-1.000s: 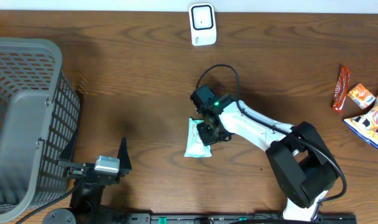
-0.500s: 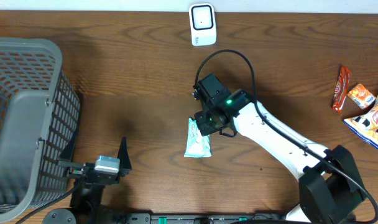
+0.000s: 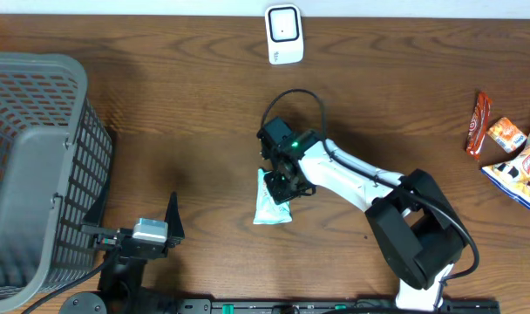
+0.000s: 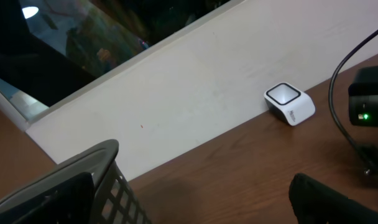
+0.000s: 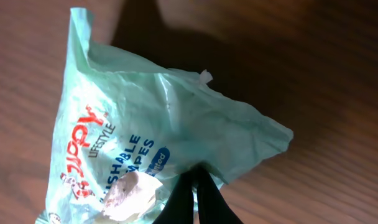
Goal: Scan the item barcode
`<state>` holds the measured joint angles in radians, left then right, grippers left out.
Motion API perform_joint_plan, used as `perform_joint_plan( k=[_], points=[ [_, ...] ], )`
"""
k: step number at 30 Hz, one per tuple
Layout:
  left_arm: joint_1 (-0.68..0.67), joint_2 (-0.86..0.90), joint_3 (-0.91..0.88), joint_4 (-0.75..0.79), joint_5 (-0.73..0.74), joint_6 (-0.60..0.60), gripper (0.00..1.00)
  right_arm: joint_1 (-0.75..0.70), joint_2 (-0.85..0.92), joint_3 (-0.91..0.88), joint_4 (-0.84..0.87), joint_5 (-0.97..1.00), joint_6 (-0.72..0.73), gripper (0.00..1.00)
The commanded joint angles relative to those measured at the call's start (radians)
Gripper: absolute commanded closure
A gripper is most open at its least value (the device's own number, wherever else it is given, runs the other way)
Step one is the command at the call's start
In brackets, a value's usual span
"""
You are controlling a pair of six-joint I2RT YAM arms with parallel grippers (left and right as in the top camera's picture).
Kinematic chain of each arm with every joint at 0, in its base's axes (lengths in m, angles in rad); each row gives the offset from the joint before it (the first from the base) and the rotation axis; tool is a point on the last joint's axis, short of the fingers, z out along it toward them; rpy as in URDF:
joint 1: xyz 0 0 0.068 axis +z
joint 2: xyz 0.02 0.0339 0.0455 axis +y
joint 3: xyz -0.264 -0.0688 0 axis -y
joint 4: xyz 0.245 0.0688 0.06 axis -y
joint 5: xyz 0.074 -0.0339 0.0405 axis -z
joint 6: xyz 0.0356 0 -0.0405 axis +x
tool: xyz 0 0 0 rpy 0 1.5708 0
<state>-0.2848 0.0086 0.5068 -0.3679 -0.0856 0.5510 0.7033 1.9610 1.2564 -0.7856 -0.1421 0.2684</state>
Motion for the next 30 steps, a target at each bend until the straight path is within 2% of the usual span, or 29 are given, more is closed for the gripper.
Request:
perform_joint_plan(
  k=[1, 6, 9, 13, 18, 22, 25, 30],
  points=[
    [-0.005, -0.006, 0.004, 0.002, -0.013, 0.006, 0.0, 0.025, 0.035, 0.0, -0.017, 0.005, -0.006, 0.99],
    [-0.005, -0.006, 0.004, 0.002, -0.013, 0.006, 0.0, 0.006, -0.093, 0.072, -0.087, 0.042, 0.008, 0.99],
    [-0.005, -0.006, 0.004, 0.002, -0.013, 0.006, 0.0, 0.021, -0.211, 0.076, -0.078, 0.016, 0.008, 0.99],
    [-0.005, -0.006, 0.004, 0.002, -0.013, 0.006, 0.01, 0.068, -0.249, 0.076, -0.034, 0.032, 0.007, 0.99],
    [-0.005, -0.006, 0.004, 0.002, -0.013, 0.006, 0.0, 0.112, -0.179, 0.07, 0.012, 0.038, 0.015, 0.99],
    [-0.005, -0.006, 0.004, 0.002, -0.013, 0.006, 0.0, 0.125, -0.074, 0.07, 0.007, 0.043, 0.036, 0.99],
    [-0.005, -0.006, 0.004, 0.002, -0.013, 0.006, 0.0, 0.125, 0.008, 0.07, -0.017, 0.074, 0.11, 0.99],
    [-0.005, -0.006, 0.004, 0.002, -0.013, 0.006, 0.0, 0.121, 0.069, 0.07, -0.022, 0.09, 0.111, 0.99]
  ],
)
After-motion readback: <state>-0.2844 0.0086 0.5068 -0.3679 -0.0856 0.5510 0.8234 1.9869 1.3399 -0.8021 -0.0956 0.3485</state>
